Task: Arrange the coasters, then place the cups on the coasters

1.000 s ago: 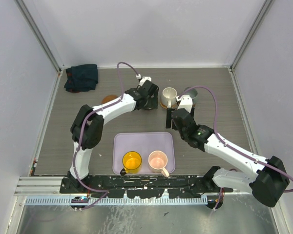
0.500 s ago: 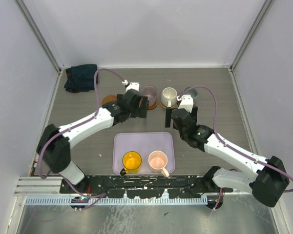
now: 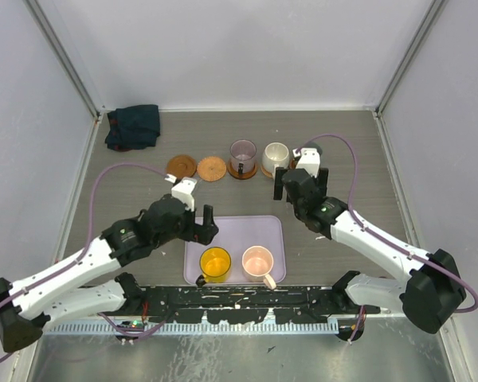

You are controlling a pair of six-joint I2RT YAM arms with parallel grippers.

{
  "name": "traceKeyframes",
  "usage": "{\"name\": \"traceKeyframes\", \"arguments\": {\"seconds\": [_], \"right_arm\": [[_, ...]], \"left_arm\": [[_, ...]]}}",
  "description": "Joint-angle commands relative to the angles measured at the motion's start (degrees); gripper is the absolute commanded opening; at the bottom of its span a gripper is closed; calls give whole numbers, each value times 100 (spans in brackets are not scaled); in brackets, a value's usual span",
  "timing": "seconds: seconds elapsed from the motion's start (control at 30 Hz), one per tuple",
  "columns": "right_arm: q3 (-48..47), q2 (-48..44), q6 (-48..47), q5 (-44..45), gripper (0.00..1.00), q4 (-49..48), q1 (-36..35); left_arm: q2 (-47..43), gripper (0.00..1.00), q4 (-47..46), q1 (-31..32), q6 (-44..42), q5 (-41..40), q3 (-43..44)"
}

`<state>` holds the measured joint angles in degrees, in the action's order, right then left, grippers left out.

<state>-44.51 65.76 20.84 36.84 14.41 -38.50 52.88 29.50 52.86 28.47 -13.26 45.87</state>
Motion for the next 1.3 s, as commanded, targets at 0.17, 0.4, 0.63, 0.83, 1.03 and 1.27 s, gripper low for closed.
{"name": "traceKeyframes", "arguments": {"seconds": [0.17, 0.4, 0.63, 0.83, 1.03, 1.27], "right_arm": [[-319, -41, -138, 105, 100, -332, 37], [-185, -177, -94, 3, 100, -312, 41], [-37, -343, -56, 7, 100, -302, 41], [61, -407, 48, -114, 100, -299, 41], [185, -598, 95, -168, 100, -299, 38], [222, -626, 154, -183, 100, -273, 40]], "left_arm": [[-1366, 98, 372, 179, 604, 1200, -777], [-1007, 98, 374, 767, 708, 1495, -796], [-465, 98, 679, 1569, 861, 948, -688], [-279, 98, 682, 1774, 1067, 648, -843], [-447, 98, 659, 1797, 1336, 337, -1161], [-534, 84, 650, 1800, 1516, 372, -1410]]}}
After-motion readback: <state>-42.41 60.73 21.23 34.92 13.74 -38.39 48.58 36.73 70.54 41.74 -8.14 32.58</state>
